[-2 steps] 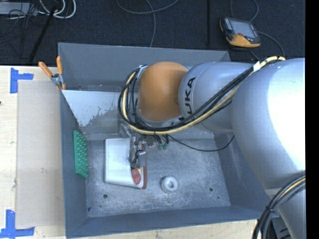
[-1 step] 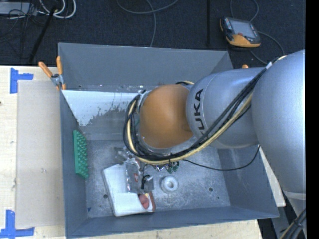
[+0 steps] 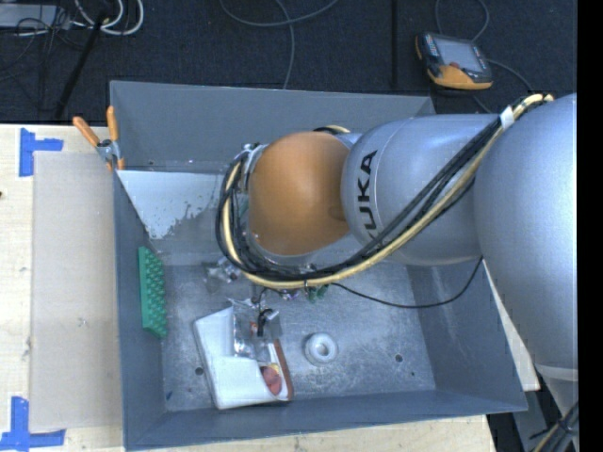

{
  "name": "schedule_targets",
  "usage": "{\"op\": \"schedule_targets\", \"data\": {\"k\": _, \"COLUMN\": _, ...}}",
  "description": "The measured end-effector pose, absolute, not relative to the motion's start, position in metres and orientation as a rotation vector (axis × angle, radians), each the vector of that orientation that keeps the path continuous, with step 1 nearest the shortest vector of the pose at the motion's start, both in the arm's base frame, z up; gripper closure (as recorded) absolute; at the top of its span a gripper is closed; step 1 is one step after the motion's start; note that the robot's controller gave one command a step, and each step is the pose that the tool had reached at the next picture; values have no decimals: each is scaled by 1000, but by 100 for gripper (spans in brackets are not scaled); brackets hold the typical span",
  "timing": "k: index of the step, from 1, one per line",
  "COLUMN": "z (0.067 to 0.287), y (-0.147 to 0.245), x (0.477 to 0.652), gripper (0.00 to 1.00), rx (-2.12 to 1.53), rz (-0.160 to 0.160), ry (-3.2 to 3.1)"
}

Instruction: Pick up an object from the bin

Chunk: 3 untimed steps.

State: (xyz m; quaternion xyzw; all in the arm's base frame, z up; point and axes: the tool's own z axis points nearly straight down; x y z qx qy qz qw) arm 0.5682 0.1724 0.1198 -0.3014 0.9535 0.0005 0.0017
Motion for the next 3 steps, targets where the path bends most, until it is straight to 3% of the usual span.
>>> {"op": "schedule_targets", "data": {"k": 1, "z": 69, "y": 168, "x": 589, "gripper": 0, "rx": -1268, "rz": 0, "ry": 2875}}
{"op": "schedule_targets", "data": {"k": 2, "z": 70, "y": 139, "x": 596, "gripper": 0, "rx": -1437, "rz": 0, "ry": 2791}}
{"op": "schedule_targets", "data": {"k": 3, "z": 71, "y": 140, "x": 597, "gripper": 100, "rx": -1430, "rz": 3, "ry": 2791}}
